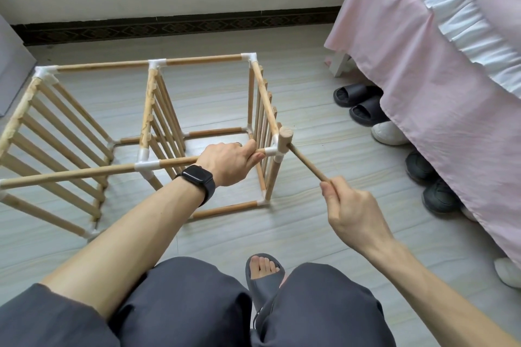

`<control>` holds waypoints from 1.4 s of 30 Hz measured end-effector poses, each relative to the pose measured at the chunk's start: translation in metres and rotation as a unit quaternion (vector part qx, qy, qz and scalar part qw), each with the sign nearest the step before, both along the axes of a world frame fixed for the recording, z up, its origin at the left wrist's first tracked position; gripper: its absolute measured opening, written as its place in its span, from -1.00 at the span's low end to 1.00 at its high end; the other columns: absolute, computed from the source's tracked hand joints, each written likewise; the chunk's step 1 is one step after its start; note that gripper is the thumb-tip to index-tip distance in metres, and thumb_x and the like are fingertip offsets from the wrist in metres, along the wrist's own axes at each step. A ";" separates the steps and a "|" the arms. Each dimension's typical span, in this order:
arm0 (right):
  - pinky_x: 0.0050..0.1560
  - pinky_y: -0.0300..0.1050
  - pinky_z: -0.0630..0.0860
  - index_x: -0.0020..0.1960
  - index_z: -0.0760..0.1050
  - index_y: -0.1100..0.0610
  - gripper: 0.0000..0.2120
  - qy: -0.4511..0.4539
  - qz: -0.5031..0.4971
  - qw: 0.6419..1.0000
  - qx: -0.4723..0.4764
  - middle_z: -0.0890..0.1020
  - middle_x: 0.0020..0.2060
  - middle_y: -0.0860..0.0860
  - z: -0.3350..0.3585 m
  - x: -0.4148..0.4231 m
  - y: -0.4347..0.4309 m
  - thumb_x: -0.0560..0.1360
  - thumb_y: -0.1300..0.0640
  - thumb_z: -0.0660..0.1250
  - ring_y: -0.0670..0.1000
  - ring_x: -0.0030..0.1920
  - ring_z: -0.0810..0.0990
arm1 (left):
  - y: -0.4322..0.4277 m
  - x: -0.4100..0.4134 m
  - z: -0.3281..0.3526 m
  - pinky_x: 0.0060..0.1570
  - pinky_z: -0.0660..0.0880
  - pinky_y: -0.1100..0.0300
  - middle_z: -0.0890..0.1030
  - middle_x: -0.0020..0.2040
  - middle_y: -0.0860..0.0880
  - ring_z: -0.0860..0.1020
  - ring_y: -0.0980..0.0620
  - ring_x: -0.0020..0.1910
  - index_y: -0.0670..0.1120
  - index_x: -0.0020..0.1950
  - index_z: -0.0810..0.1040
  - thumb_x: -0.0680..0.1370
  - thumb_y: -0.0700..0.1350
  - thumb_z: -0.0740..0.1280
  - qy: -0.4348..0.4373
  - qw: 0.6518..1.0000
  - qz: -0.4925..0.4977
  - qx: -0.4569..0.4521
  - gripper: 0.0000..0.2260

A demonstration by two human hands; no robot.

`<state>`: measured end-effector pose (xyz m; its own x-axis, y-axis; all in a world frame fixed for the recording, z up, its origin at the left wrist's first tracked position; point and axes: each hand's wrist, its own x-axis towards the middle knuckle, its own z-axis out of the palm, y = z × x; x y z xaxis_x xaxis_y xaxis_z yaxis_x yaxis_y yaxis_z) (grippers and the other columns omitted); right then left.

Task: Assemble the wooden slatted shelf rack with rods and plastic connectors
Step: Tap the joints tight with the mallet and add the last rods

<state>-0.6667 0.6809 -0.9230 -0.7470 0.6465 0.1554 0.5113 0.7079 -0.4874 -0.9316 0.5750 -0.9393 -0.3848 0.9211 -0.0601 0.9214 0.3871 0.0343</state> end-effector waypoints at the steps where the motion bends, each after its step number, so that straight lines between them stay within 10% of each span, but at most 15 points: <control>1: -0.44 -0.18 0.26 -0.11 0.36 -0.01 -0.78 0.058 -0.017 0.998 0.000 0.39 -0.55 -0.10 0.002 0.000 0.000 0.70 -0.01 0.12 -0.02 -0.49 0.43 | 0.000 -0.001 0.000 -0.40 0.29 0.10 0.48 -0.24 0.00 0.41 -0.01 -0.39 0.02 0.00 0.24 0.65 0.27 -0.17 0.000 1.000 0.001 0.002 -0.62; 3: -0.43 -0.23 0.31 -0.07 0.40 0.03 -0.79 0.105 -0.021 0.994 0.008 0.39 -0.54 -0.09 0.003 0.000 -0.001 0.70 0.01 0.10 -0.01 -0.48 0.47 | 0.000 -0.001 0.002 -0.39 0.31 0.09 0.50 -0.23 -0.01 0.42 -0.01 -0.38 0.02 0.02 0.26 0.66 0.27 -0.16 -0.001 1.000 0.002 0.002 -0.61; 6: -0.32 -0.02 0.19 -0.17 0.31 0.00 -0.71 -0.067 -0.001 0.997 -0.026 0.45 -0.50 -0.04 0.004 -0.003 0.007 0.69 -0.06 0.08 0.09 -0.39 0.51 | -0.001 0.001 0.005 -0.34 0.37 0.07 0.51 -0.21 -0.02 0.45 -0.04 -0.34 0.01 0.03 0.27 0.67 0.27 -0.15 -0.008 1.000 0.002 -0.004 -0.61; 16: -0.39 -0.31 0.35 -0.24 0.51 0.02 -0.65 0.095 -0.056 0.986 -0.126 0.46 -0.54 -0.17 0.010 -0.031 0.027 0.67 -0.07 0.21 -0.11 -0.43 0.48 | -0.034 -0.017 0.022 -0.29 0.42 0.14 0.64 -0.31 -0.02 0.58 0.01 -0.32 -0.10 -0.35 0.60 0.56 0.29 -0.03 -0.101 0.965 0.080 -0.230 -0.37; 19: -0.36 -0.31 0.37 -0.22 0.54 0.01 -0.67 0.106 -0.055 0.983 -0.140 0.50 -0.52 -0.16 0.008 -0.059 0.030 0.66 -0.08 0.21 -0.12 -0.40 0.50 | -0.019 -0.028 0.032 -0.11 0.56 0.10 0.65 -0.15 -0.02 0.61 -0.02 -0.17 -0.05 -0.11 0.68 0.61 0.27 0.04 -0.082 0.975 0.112 -0.175 -0.46; 28: -0.24 -0.12 0.33 -0.08 0.55 -0.02 -0.68 0.093 -0.062 0.986 -0.123 0.63 -0.31 -0.08 0.019 -0.161 0.087 0.69 -0.05 0.09 -0.05 -0.25 0.53 | 0.092 -0.032 0.037 0.18 0.44 -0.09 0.48 0.30 -0.18 0.48 -0.22 0.24 -0.09 0.39 0.31 0.64 0.15 0.09 -0.257 0.936 0.238 0.047 -0.57; 33: -0.25 -0.03 0.33 -0.05 0.53 -0.02 -0.67 0.092 -0.042 0.991 -0.089 0.58 -0.36 -0.08 0.008 -0.189 0.116 0.71 -0.07 0.05 0.04 -0.25 0.55 | 0.105 -0.021 0.011 0.14 0.46 -0.15 0.42 0.36 -0.22 0.50 -0.25 0.19 -0.09 0.63 -0.30 0.65 -0.09 0.06 -0.264 0.936 0.218 0.083 -0.32; 36: -0.34 -0.23 0.34 -0.03 0.53 0.02 -0.68 0.079 -0.015 0.994 -0.070 0.56 -0.40 -0.07 -0.001 -0.196 0.127 0.71 -0.05 0.07 -0.02 -0.33 0.54 | 0.106 -0.024 0.005 0.03 0.44 -0.09 0.49 0.26 -0.20 0.52 -0.24 0.11 -0.03 0.62 -0.32 0.61 -0.10 0.08 -0.248 0.942 0.202 0.101 -0.29; 42: -0.17 0.04 0.44 0.02 0.57 0.14 -0.64 0.023 0.014 0.999 -0.026 0.67 -0.25 0.08 0.005 -0.205 0.130 0.71 -0.02 0.08 0.21 -0.19 0.60 | 0.105 -0.020 0.008 0.07 0.43 -0.09 0.51 0.24 -0.24 0.52 -0.25 0.14 -0.08 0.62 -0.33 0.62 -0.10 0.08 -0.236 0.946 0.205 0.082 -0.28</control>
